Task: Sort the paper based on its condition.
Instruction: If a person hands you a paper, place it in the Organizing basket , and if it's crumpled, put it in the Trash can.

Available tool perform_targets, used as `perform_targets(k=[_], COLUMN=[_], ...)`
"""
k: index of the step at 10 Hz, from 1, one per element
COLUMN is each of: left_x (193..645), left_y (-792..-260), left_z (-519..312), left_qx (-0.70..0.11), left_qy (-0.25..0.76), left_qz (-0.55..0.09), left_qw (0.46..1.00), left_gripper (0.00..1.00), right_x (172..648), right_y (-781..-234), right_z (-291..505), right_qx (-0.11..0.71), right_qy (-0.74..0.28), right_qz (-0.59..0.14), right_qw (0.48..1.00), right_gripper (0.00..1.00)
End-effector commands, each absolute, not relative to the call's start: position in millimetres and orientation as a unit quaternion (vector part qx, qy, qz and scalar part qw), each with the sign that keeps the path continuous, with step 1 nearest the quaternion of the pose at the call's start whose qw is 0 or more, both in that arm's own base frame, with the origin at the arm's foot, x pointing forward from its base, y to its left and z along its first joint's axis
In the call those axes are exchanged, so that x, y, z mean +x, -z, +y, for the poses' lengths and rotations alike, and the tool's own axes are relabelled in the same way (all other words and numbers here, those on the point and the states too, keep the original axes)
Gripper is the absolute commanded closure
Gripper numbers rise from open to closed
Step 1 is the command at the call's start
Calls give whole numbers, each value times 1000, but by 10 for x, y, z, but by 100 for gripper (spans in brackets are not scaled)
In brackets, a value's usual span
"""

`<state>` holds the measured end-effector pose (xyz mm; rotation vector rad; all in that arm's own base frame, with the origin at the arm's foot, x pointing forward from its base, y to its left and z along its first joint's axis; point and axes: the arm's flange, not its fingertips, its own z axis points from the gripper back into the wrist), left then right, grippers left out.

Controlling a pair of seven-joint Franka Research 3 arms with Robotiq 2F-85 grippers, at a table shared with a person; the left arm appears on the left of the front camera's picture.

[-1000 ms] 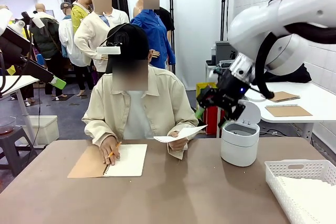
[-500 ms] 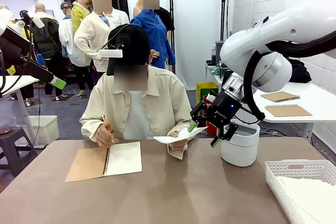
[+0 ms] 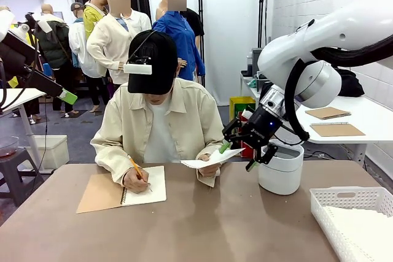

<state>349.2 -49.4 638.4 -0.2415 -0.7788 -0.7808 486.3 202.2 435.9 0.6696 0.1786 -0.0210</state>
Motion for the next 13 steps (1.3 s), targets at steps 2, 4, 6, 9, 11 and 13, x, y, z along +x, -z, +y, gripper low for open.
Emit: perform_targets(k=[2,4,6,9,11,13], left_x=[3490,3490,3490,3490,3490,3490], left_y=[-6380,-6380,-6380,-6380,-6380,-6380], left_z=[-494,-494,-494,-494,-494,-494], left_qx=[-115,-115,-115,-115,-115,-115], left_qy=[369,369,369,369,369,369], left_qz=[-369,-369,-369,-369,-369,-369], left_qw=[845,845,845,845,845,845], left_gripper=[0,0,0,0,0,0], right_x=[5288,5394,5423,5414,5347,5339], right_y=[-4199,-4062,-3992,-3964,-3942,-3959], right_z=[2093,2142,2189,2231,2201,2212], right_qx=[397,412,436,455,443,445], right_qy=[74,92,100,96,87,84], right_qz=[131,155,187,210,197,202], right_qw=[905,893,874,860,870,869], right_gripper=[0,0,0,0,0,5])
